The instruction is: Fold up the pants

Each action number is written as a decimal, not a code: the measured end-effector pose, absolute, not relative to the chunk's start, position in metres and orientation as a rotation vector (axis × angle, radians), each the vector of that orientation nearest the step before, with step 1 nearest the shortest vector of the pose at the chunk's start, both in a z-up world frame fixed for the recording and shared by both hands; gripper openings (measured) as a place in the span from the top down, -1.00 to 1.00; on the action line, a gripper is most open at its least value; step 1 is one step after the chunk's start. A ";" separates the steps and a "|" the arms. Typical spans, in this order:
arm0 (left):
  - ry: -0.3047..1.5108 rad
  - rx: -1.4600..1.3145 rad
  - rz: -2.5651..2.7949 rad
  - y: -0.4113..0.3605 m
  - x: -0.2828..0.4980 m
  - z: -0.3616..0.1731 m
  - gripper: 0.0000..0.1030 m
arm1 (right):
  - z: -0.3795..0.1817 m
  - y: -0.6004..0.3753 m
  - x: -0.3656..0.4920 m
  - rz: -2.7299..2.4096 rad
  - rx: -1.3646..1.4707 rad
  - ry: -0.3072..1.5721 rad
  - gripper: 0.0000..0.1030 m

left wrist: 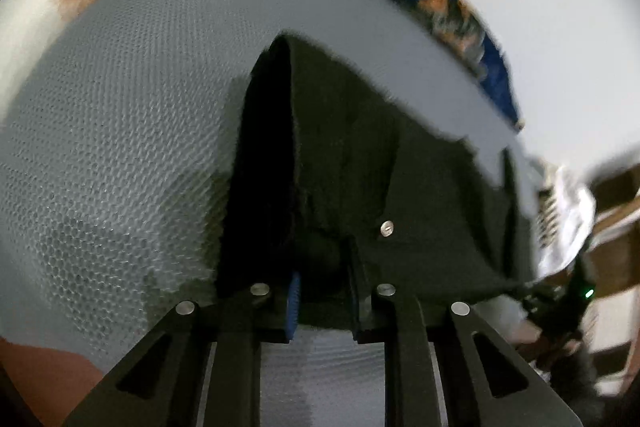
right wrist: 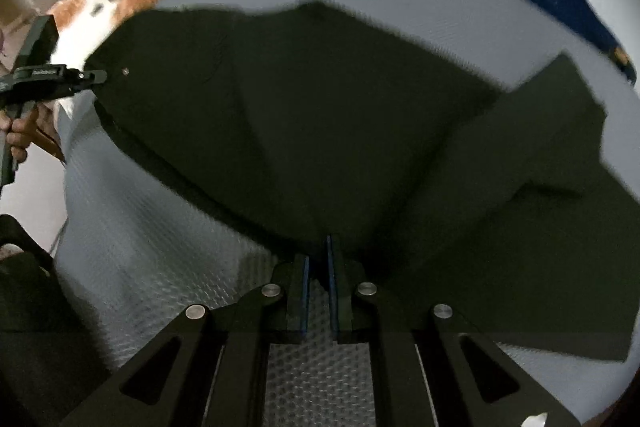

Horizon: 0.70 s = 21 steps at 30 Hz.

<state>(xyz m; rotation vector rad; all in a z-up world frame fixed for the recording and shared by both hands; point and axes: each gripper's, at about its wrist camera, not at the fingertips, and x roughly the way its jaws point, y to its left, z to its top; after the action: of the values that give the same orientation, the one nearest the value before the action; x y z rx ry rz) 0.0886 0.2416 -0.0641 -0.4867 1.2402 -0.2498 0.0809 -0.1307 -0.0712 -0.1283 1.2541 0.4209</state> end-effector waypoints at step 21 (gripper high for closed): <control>0.953 0.076 -0.091 0.197 0.050 0.008 -0.09 | -0.078 -0.144 0.094 0.441 0.038 1.280 0.66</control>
<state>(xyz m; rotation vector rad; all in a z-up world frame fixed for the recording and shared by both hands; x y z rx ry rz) 0.0503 0.1966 0.0077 0.0761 0.9533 -0.0914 0.0943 -0.1439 -0.0777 0.0379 1.2800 0.4409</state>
